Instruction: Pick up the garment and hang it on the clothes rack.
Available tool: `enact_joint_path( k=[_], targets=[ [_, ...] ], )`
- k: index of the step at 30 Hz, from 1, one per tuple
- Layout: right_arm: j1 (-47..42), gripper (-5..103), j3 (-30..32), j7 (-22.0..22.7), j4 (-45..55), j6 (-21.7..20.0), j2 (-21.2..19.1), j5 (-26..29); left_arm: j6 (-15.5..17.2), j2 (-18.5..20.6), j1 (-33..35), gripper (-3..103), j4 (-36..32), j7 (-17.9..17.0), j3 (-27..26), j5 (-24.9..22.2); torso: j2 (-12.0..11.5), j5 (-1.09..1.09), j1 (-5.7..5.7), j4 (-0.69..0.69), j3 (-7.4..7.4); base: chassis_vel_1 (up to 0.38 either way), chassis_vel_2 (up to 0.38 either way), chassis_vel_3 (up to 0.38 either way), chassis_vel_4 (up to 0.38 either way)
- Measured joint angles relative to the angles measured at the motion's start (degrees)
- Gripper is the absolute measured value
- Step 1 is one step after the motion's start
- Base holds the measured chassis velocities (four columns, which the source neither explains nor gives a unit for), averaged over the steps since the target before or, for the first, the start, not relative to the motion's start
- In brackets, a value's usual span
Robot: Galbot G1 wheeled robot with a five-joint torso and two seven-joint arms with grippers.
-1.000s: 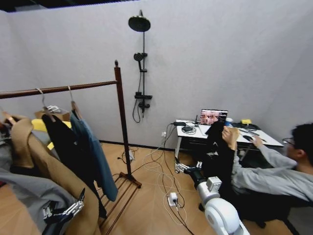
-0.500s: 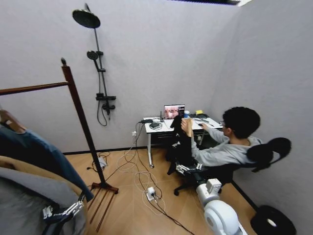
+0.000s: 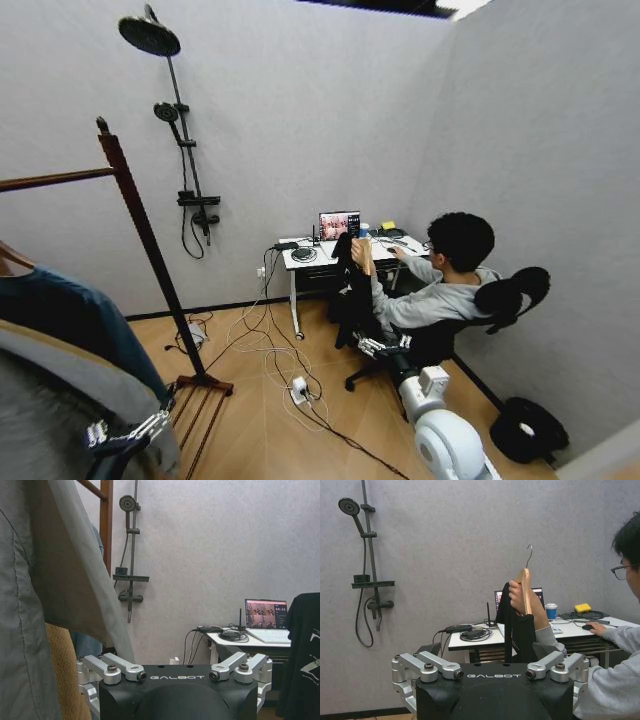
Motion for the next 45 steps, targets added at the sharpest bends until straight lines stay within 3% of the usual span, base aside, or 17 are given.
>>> enact_joint_path(
  k=[45],
  targets=[
    [-0.64,100,-1.25,-0.54,-0.68,0.84,0.56,-1.19,0.00,0.00,0.00,100,0.00,-0.01,0.00,0.00,0.00,0.01,0.00,0.00,0.00,0.091,-0.056,-0.056,0.092]
  ],
)
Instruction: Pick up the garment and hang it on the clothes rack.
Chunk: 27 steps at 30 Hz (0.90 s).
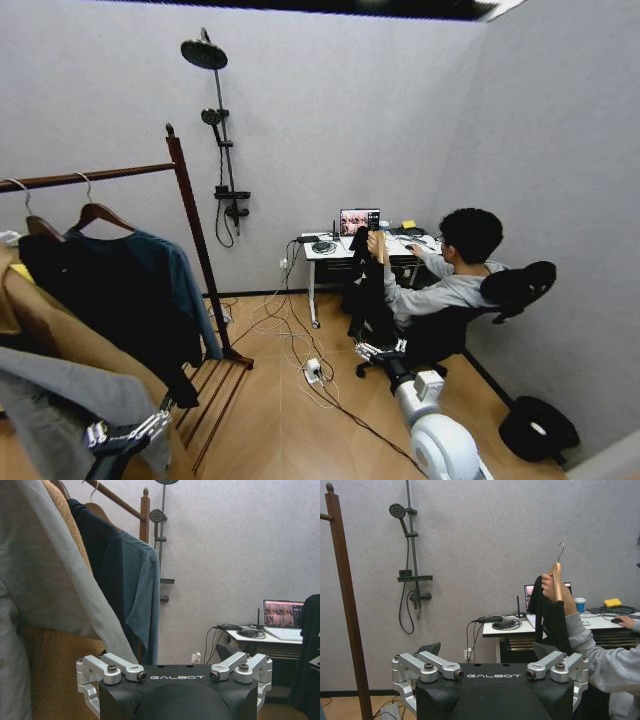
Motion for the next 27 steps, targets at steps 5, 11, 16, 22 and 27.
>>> enact_joint_path(
  k=[5,11,16,22,27],
  targets=[
    [0.16,100,-0.32,0.00,-0.20,0.00,-0.04,-0.05,0.00,0.00,0.00,100,0.00,0.00,0.00,0.00,0.00,0.00,0.00,0.02,0.00,0.129,-0.123,-0.132,0.129],
    [0.18,100,-0.37,0.00,-0.33,-0.01,-0.04,-0.14,0.00,0.00,0.00,100,0.00,0.00,0.00,0.00,-0.01,0.00,0.01,0.00,0.00,0.116,-0.126,-0.116,0.123],
    [0.12,100,-0.42,0.01,-0.46,-0.02,0.09,-0.28,0.00,0.00,0.00,100,0.00,0.01,0.00,0.00,-0.01,0.00,0.01,0.01,0.00,0.160,-0.144,-0.140,0.162],
    [-0.09,100,-0.54,0.01,-0.52,0.27,0.27,-0.62,0.00,0.00,0.00,100,0.00,0.01,0.00,0.00,-0.01,0.02,0.02,0.01,0.01,0.226,-0.235,-0.236,0.241],
    [-0.40,100,-0.52,0.01,-0.53,0.63,0.28,-0.81,0.00,0.00,0.00,100,0.00,0.00,0.00,0.00,0.00,0.00,0.00,0.01,0.00,0.270,-0.275,-0.274,0.279]
  ],
)
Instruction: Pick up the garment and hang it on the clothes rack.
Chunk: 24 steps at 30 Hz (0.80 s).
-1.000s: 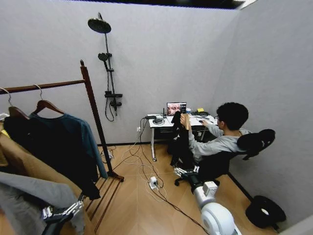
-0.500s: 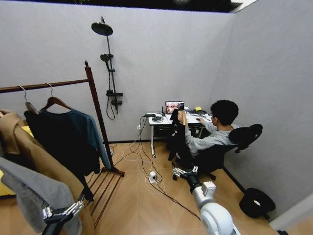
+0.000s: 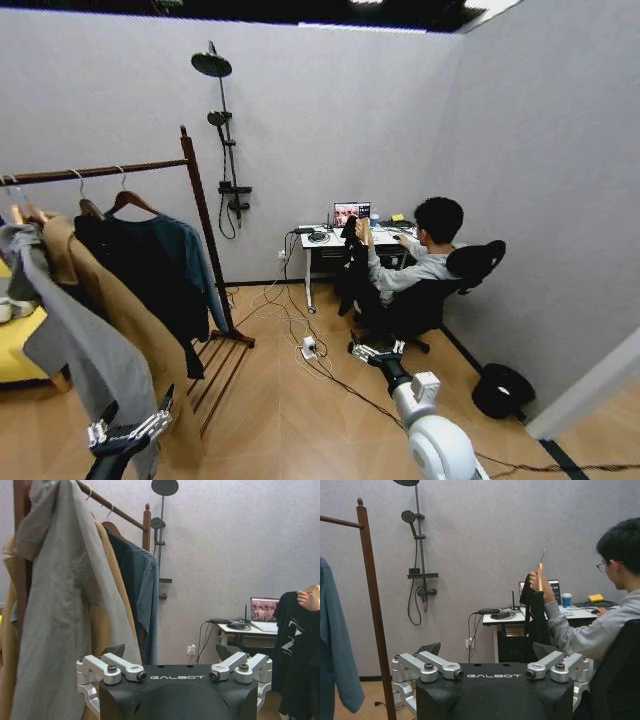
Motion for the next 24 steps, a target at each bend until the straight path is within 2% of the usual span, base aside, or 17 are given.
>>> enact_joint_path(
  k=[9,24],
  targets=[
    [-0.31,100,-0.03,-0.04,0.00,0.50,0.14,-0.65,0.00,0.00,0.00,100,0.00,0.00,0.00,0.00,0.01,-0.01,-0.02,0.00,-0.01,0.270,-0.272,-0.259,0.264],
    [-0.52,100,-0.32,-0.05,-0.16,0.99,0.44,-1.19,0.00,0.00,0.00,100,0.00,-0.02,-0.01,0.00,0.00,-0.02,0.02,0.01,0.00,0.215,-0.201,-0.207,0.214]
  ],
)
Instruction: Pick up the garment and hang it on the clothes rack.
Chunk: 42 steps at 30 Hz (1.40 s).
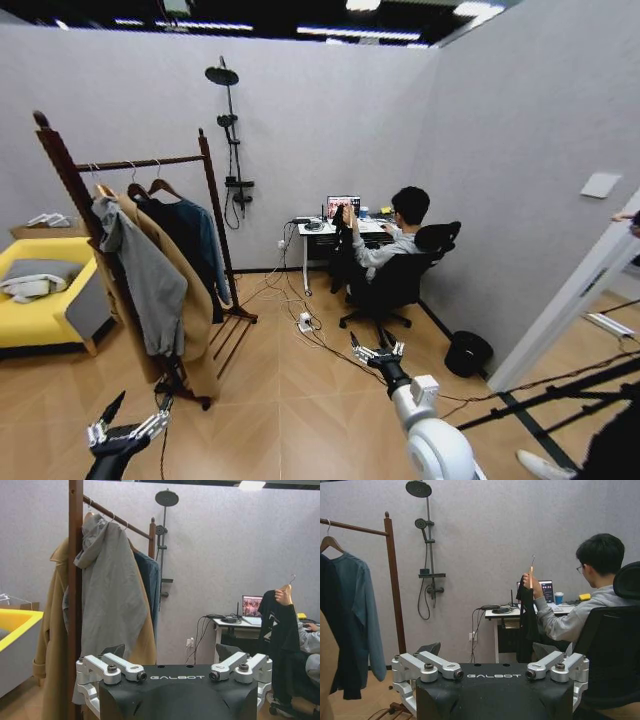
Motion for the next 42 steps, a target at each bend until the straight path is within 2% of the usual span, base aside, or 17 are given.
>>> enact_joint_path(
  k=[2,6,9,18,31,42],
  targets=[
    [-0.02,100,-0.02,-0.02,-0.09,0.01,-0.02,0.00,0.00,0.00,0.00,100,0.00,0.02,0.00,0.00,0.01,0.05,-0.01,-0.02,0.00,0.246,-0.194,-0.188,0.229],
    [0.38,100,-0.24,-0.06,-0.33,0.47,-0.17,0.23,0.00,0.00,0.01,100,0.00,0.01,0.00,0.00,0.02,0.01,-0.03,0.02,-0.01,0.195,-0.180,-0.150,0.241],
    [0.67,100,-0.27,-0.36,-0.57,0.69,-0.31,0.25,0.00,-0.01,0.01,100,0.00,0.01,0.00,0.00,0.03,0.01,-0.06,0.00,-0.02,0.139,-0.086,-0.112,0.131],
    [0.97,100,-0.95,-0.81,-1.23,2.12,-0.07,-0.08,0.00,0.00,-0.02,100,0.00,0.01,0.00,0.00,-0.02,0.01,0.04,-0.01,0.01,0.008,-0.008,-0.004,0.009],
    [0.42,100,-1.08,-0.80,-0.14,1.01,-0.14,-1.19,0.00,0.00,0.00,100,0.00,0.01,0.00,0.00,0.00,0.01,0.00,-0.02,0.00,0.016,-0.016,-0.020,0.017],
    [0.61,100,-1.19,-0.73,-0.19,0.97,-0.15,-1.19,0.00,0.00,0.01,100,0.00,0.01,0.00,0.00,0.01,0.00,-0.04,0.00,-0.01,0.121,-0.135,-0.118,0.124]
  ],
)
